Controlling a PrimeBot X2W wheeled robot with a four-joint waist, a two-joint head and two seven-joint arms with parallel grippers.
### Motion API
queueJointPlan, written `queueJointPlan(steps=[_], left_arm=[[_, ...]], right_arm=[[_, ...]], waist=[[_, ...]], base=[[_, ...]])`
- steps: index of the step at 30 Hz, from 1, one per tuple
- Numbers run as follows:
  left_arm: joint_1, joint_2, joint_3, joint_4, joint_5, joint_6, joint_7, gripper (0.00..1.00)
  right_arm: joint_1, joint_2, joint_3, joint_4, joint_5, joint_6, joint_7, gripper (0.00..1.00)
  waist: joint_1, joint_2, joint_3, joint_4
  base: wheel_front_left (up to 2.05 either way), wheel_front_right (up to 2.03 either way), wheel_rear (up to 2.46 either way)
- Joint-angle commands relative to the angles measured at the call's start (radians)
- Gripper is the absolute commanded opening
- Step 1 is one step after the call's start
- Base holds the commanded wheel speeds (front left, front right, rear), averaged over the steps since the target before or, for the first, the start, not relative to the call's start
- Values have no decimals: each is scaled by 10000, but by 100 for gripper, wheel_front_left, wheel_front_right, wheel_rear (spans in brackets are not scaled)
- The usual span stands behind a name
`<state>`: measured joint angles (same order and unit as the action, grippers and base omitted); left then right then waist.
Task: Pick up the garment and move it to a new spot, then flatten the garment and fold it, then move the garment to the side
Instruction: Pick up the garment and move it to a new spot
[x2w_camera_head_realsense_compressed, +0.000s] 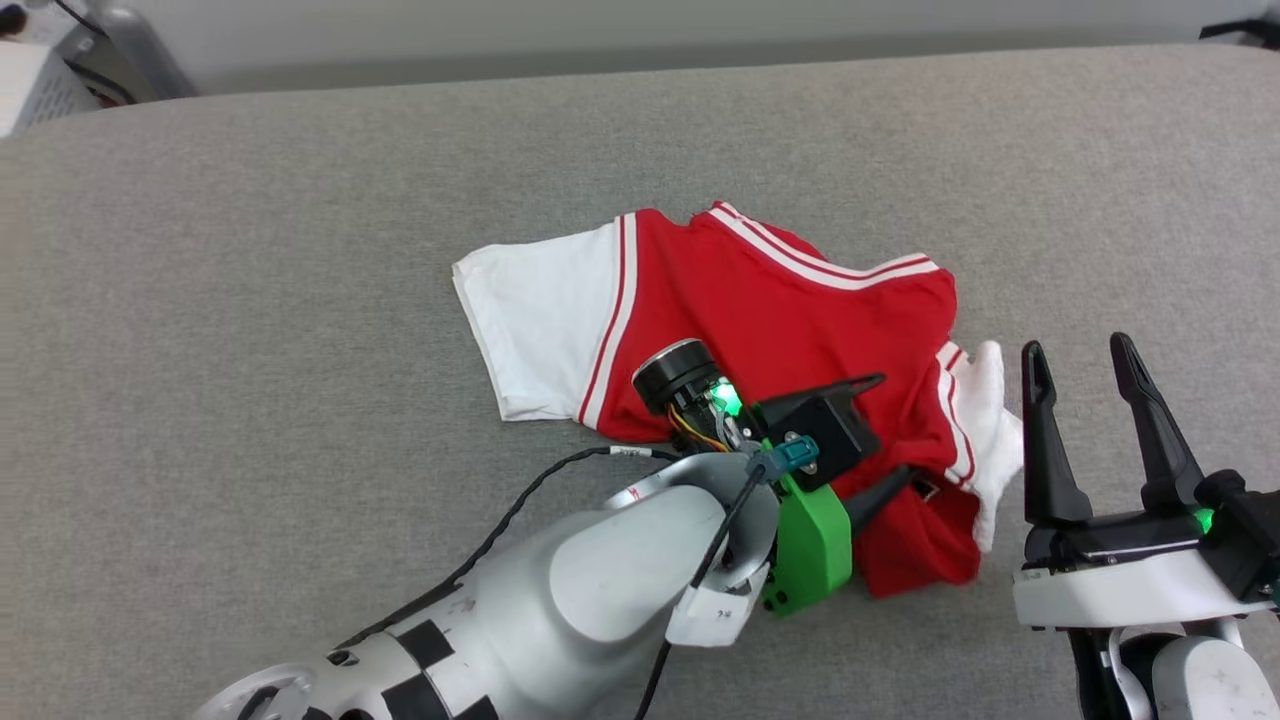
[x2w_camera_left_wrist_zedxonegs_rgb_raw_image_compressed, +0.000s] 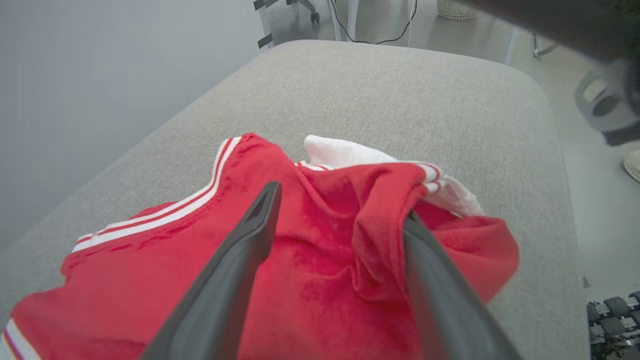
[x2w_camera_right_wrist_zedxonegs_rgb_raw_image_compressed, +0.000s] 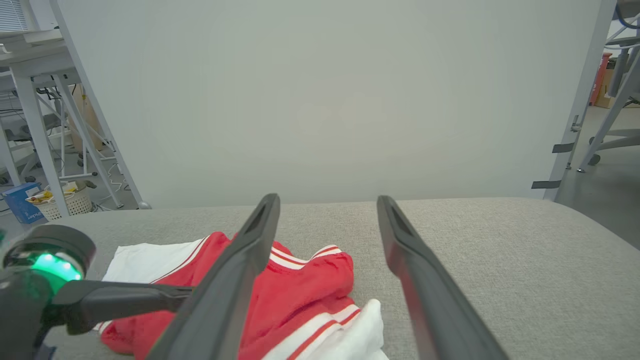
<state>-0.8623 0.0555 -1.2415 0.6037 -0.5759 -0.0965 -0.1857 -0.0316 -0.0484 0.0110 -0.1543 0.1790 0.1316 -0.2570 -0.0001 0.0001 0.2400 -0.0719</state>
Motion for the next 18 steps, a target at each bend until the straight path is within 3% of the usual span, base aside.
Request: queueJointPlan(steps=[1, 7, 18], left_arm=[[15, -48, 108, -56, -88, 208, -209, 100], [405, 243, 777, -379, -87, 1115, -657, 100], [2008, 2194, 2852, -1643, -2, 2474, -757, 100]], right_arm=[[182, -18, -72, 56, -60, -9, -47, 100], [525, -18, -276, 103, -121, -9, -47, 100], [772, -18, -330, 222, -100, -9, -48, 100]], waist=[[1, -1, -562, 536], [1, -1, -895, 978], [1, -1, -1132, 1335]], base=[[0, 0, 0], [0, 0, 0], [0, 0, 0]])
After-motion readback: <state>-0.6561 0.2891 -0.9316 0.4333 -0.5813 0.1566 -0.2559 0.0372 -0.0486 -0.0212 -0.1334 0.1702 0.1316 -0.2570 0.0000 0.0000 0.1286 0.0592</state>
